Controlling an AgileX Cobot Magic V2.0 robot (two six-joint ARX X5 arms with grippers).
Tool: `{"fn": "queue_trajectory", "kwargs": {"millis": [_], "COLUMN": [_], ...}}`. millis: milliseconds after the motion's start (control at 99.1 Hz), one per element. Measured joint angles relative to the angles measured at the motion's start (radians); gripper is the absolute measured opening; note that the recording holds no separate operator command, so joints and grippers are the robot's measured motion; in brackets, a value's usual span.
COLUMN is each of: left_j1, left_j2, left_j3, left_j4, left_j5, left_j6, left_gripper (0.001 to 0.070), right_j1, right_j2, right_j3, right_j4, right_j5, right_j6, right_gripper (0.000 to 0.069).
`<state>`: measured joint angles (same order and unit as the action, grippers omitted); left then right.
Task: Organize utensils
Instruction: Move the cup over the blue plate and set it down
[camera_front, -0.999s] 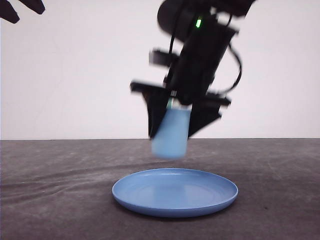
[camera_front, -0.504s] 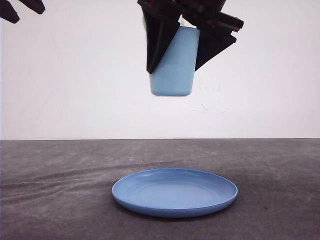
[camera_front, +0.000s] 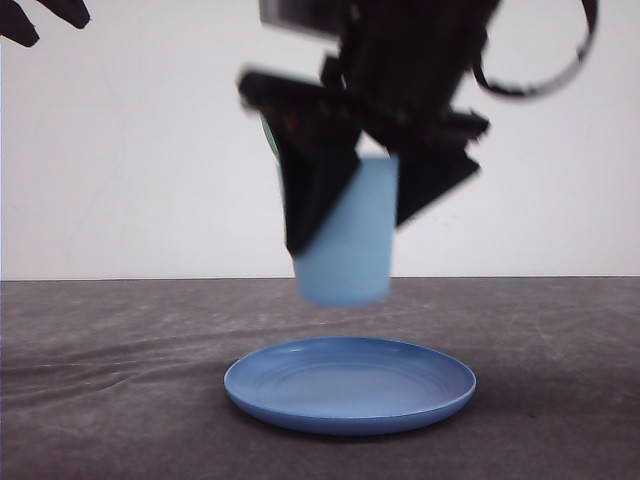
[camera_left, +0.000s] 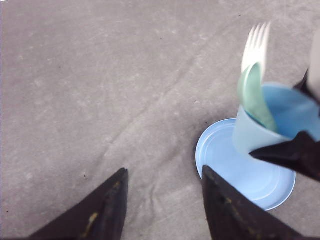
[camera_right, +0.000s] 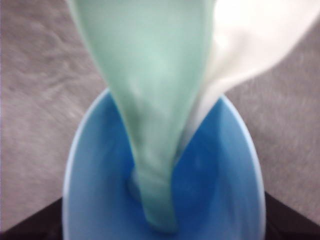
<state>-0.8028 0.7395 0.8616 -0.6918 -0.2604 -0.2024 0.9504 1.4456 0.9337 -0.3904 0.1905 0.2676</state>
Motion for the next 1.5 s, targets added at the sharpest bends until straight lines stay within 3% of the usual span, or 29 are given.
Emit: {"fn": "queue_trajectory", "kwargs": {"millis": [252, 1079, 1140, 1281, 1503], "left_j1": [0.0, 0.0, 0.0, 0.0, 0.0], "left_j2": [0.0, 0.001, 0.001, 0.001, 0.001], "left_j3": [0.0, 0.0, 0.0, 0.0, 0.0], "left_j4": [0.0, -0.002, -0.003, -0.004, -0.007], "left_j5": [0.0, 0.0, 0.0, 0.0, 0.0], "left_j6": [0.0, 0.0, 0.0, 0.0, 0.0], "left_gripper": [0.0277, 0.0277, 0.0277, 0.0277, 0.0277], "right_j1": [0.0, 0.002, 0.002, 0.002, 0.003], "right_j2": [0.01, 0.09, 0.092, 0.108, 0.098], "right_j3": [-0.136, -0.141, -0.141, -0.142, -0.132], "right_j4": [0.153, 0.244, 0.244, 0.224, 0.167], "right_j5": [0.0, 0.02, 0.02, 0.019, 0.011], "right_j6": [0.024, 0.03, 0.033, 0.037, 0.036], "right_gripper": [0.0377, 0.038, 0.0421, 0.0591, 0.0631]}}
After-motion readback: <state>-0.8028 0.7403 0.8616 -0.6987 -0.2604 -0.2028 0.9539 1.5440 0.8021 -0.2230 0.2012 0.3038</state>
